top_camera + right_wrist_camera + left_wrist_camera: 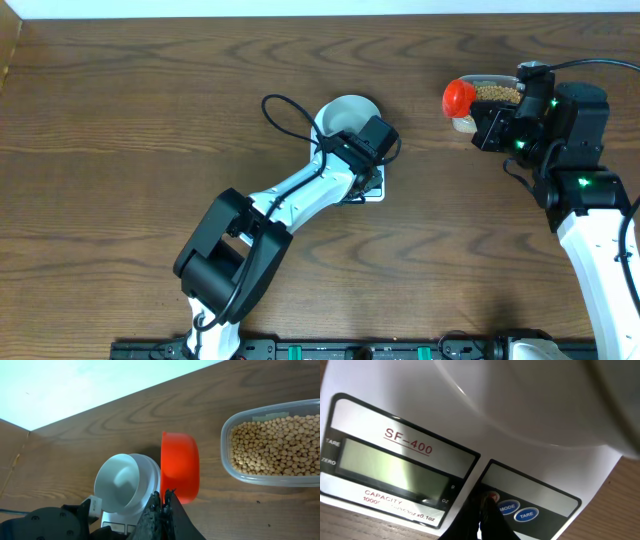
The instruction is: Scoop item into bowl and weigh 50g on scale
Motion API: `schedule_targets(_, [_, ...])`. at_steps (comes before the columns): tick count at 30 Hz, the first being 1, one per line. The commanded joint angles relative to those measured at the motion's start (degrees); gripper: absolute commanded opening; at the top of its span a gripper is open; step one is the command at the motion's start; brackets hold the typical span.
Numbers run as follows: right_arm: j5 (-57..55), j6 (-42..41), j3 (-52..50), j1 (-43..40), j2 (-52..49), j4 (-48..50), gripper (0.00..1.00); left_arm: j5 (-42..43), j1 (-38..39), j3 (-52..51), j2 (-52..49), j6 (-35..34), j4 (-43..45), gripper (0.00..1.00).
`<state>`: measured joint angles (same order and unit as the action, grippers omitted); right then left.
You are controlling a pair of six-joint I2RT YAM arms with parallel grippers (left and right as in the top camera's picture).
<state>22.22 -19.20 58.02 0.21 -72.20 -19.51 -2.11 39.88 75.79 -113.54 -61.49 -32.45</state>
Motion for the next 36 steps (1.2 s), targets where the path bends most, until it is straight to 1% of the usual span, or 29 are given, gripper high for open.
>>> schedule_targets(1, [-0.3, 0.9, 1.2, -0.8, 0.7, -0.1, 0.01, -1.6, 0.1, 0.8, -1.6, -0.2, 0.2, 0.07])
schedule_targets(25, [-0.3, 1.0, 1.2, -0.8, 0.7, -0.7, 0.01, -2.0, 0.1, 0.2, -2.6, -0.2, 0.2, 0.07])
schedule_targets(36, [-0.3, 1.0, 1.2, -0.8, 0.7, -1.2, 0.01, -0.1, -0.7, 0.2, -5.2, -1.8, -0.5, 0.07])
